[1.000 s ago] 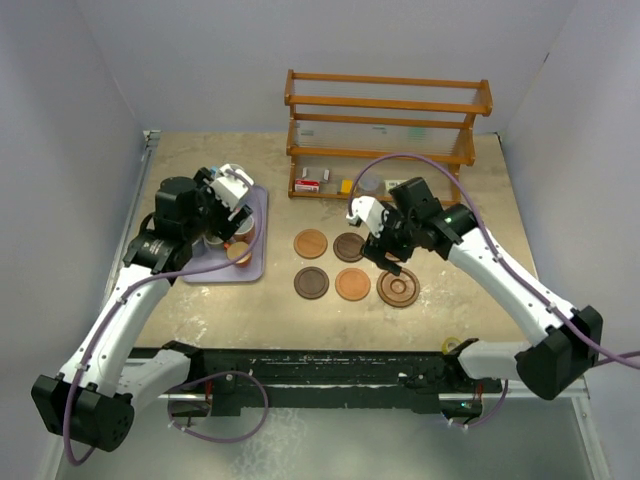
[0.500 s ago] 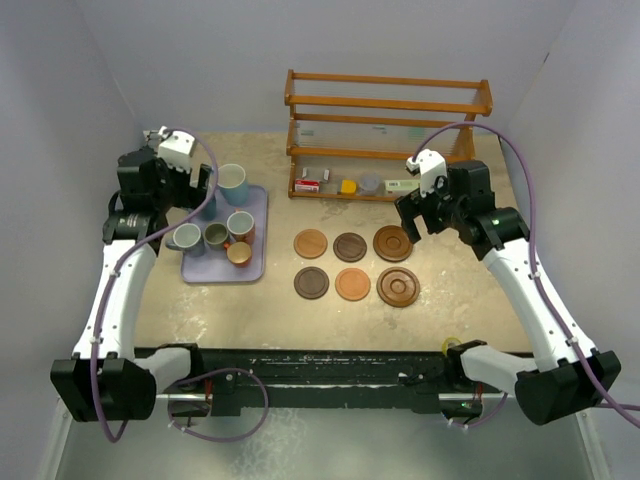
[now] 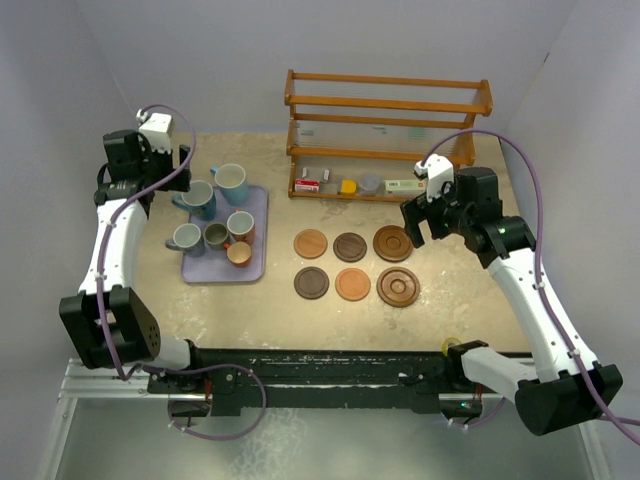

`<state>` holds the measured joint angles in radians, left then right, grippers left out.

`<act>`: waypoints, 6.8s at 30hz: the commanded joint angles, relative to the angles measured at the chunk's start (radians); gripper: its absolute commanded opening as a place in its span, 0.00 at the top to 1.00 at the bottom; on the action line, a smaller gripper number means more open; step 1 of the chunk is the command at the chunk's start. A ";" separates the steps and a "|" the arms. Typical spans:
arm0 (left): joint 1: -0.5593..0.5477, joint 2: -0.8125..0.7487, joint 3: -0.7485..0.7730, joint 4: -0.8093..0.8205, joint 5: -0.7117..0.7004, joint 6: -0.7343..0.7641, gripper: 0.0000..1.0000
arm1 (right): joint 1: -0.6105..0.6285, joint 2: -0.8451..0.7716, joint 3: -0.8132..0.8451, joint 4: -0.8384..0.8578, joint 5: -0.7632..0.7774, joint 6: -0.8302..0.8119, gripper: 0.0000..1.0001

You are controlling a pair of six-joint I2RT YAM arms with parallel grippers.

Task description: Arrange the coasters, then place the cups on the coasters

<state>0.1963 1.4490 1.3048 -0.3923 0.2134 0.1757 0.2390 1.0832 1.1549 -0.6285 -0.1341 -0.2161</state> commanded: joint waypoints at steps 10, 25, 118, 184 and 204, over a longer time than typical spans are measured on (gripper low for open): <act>0.005 0.277 0.307 -0.156 0.119 0.119 0.28 | -0.006 -0.014 -0.009 0.021 -0.090 -0.018 0.00; 0.005 0.534 0.566 -0.489 0.128 0.413 0.46 | -0.006 0.016 -0.007 0.005 -0.124 -0.035 0.01; -0.834 0.275 0.523 -0.145 -0.404 -0.394 0.97 | 0.202 0.388 0.338 0.381 -0.072 0.485 0.19; -0.715 -0.247 0.109 -0.234 -0.041 0.120 0.26 | 0.015 0.616 0.283 0.002 0.023 -0.137 1.00; -0.686 -0.261 0.123 -0.244 -0.066 0.121 0.25 | -0.026 0.702 0.326 -0.008 -0.043 -0.202 0.98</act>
<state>-0.5037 1.2068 1.4078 -0.6651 0.1543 0.2821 0.2192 1.7836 1.4239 -0.6464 -0.1272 -0.3977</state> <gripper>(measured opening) 0.750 0.071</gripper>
